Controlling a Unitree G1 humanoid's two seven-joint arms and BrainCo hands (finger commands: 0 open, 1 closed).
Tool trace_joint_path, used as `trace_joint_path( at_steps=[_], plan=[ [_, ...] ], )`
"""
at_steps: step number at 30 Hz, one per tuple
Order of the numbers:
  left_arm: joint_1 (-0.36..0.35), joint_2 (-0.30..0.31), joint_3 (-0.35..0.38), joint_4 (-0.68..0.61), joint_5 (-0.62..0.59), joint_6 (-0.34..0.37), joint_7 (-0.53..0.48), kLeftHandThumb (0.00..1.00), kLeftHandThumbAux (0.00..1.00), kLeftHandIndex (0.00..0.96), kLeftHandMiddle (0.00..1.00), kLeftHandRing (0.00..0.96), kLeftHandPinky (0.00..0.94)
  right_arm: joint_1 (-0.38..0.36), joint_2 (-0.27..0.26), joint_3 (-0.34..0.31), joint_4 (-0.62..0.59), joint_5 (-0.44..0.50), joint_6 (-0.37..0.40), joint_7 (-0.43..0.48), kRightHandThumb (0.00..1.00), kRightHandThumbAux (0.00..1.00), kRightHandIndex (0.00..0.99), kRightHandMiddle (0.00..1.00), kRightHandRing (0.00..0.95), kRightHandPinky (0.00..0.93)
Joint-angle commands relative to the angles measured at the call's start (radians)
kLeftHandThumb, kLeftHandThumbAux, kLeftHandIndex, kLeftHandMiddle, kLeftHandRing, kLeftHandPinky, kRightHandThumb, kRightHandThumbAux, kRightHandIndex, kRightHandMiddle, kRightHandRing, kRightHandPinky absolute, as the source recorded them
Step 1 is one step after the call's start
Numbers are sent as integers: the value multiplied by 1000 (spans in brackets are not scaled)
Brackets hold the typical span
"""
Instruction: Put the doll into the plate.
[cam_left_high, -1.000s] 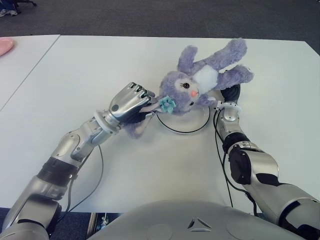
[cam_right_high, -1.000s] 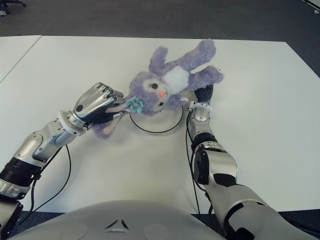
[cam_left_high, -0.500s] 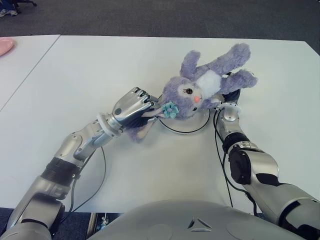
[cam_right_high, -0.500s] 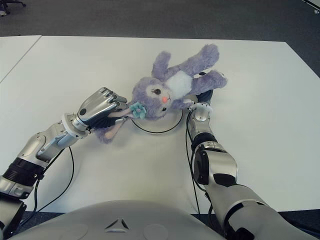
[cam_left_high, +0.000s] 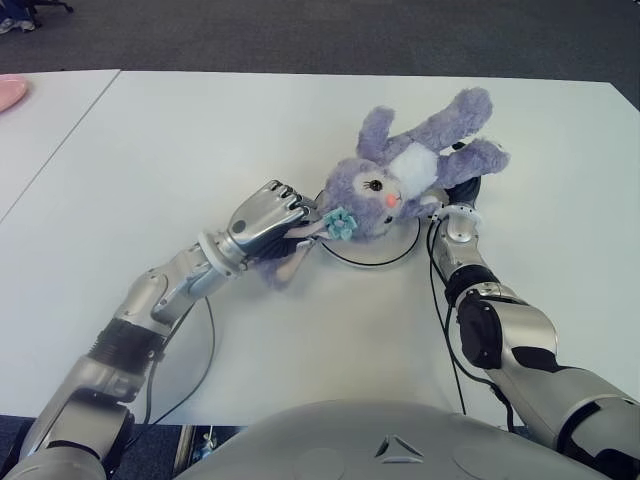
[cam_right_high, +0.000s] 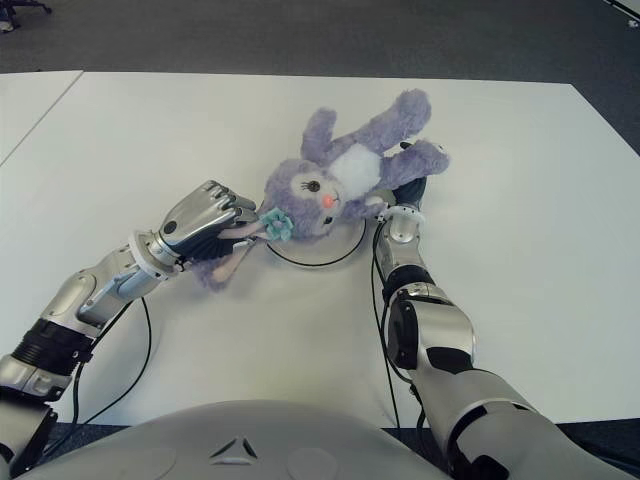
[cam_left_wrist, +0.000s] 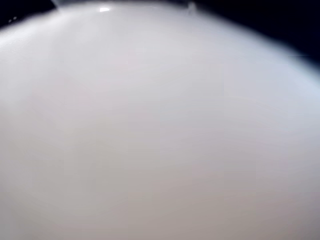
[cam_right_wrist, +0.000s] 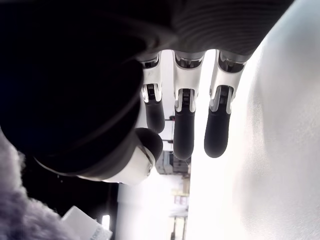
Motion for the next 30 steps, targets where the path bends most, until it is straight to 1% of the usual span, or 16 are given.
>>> trace_joint_path(
  at_steps=[1,2,3,5,7,10,19,20,21,22,24,25,26,28,29,30],
  plan=[
    [40,-36,-7,21,-3,41,-21,639,761,773,872,867,865,220,78,-3,141,18,88,14,868,867,208,176,320,379],
    [42,-38,-5,20,5,46,-15,632,759,768,869,865,862,220,78,-4,141,19,90,15,881,866,205,177,322,374],
    [43,-40,-4,19,11,51,-12,663,739,651,857,855,849,220,77,-4,141,19,91,17,900,862,201,179,327,362],
    [43,-44,-1,17,35,63,7,693,716,527,837,841,828,219,76,-4,141,20,95,20,920,859,194,183,332,342],
    [42,-46,1,17,52,71,21,700,709,483,825,832,816,219,76,-4,142,20,97,21,925,858,189,186,333,330],
    [39,-49,3,20,81,83,49,696,705,446,804,815,805,218,75,-2,142,18,101,19,930,856,180,194,334,309],
    [40,-69,2,48,126,135,106,683,707,420,722,751,763,217,75,-3,142,19,107,22,919,855,160,214,341,272],
    [42,-71,2,50,127,143,107,611,674,406,700,738,756,217,75,-2,142,18,108,22,919,855,159,217,342,270],
    [43,-73,2,51,128,149,108,494,623,372,616,689,721,217,75,-2,142,18,108,22,917,855,157,224,342,265],
    [42,-74,1,53,129,154,108,419,591,351,562,657,698,216,75,-2,142,18,109,21,914,856,156,229,342,262],
    [40,-72,-1,55,133,159,109,352,557,326,494,613,668,216,74,-1,142,17,111,19,910,857,154,236,341,257],
    [39,-71,-3,57,135,161,110,319,531,294,430,515,559,216,74,0,143,16,113,18,905,860,152,249,341,250],
    [37,-69,-4,57,139,164,110,306,522,283,407,479,519,216,74,1,143,15,114,17,901,862,152,253,342,247],
    [31,-62,-9,61,154,174,109,248,491,227,323,345,326,215,74,3,143,13,117,15,883,870,149,279,340,240],
    [27,-56,-10,61,164,182,103,236,486,216,308,322,289,215,73,4,143,12,120,15,878,872,149,285,339,239],
    [24,-52,-11,60,170,187,99,201,473,182,266,269,212,216,73,5,143,11,121,14,858,878,146,300,333,238]
  ],
)
